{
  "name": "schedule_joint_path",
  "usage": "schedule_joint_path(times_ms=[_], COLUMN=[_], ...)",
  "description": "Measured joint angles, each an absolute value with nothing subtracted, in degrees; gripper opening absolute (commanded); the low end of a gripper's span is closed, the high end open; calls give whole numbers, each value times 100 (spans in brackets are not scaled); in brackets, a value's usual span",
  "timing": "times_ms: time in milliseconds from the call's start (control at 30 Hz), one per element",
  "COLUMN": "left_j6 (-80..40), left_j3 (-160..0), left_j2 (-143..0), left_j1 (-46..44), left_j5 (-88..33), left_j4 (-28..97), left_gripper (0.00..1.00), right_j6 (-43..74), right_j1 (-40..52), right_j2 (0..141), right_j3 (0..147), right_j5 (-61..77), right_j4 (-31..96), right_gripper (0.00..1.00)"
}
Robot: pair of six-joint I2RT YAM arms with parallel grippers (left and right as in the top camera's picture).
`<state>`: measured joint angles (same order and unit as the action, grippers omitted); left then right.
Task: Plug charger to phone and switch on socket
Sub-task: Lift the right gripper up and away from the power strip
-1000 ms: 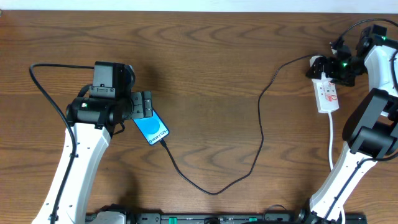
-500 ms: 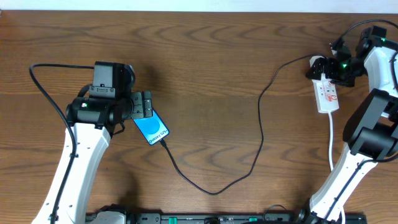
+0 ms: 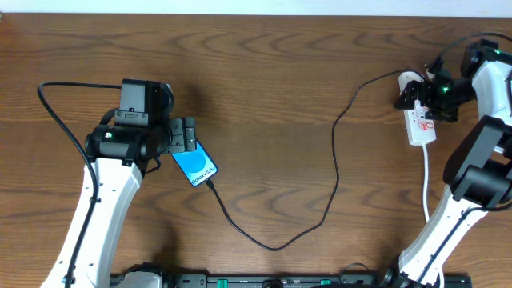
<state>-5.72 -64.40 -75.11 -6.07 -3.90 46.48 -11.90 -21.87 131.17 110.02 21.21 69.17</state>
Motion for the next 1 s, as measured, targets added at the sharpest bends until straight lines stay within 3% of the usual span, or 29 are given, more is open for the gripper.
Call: schedule_joint_path(times_ms=[633,1000], left_j6=[-572,-572], left_j3=[-6440,-6440], left_j2=[-7511,-7511], left_j1=[-607,-607], left_j5=[-388,-388], left_j4=[4648,4648], left_gripper=[91,91], right_j6=[-622,-458], right_j1=[-2486,-2456], right_j2=[10383,10012], right_j3=[11089,11089], right_j5=[939,650], right_j4=[7293,7347], right_gripper=[99,99])
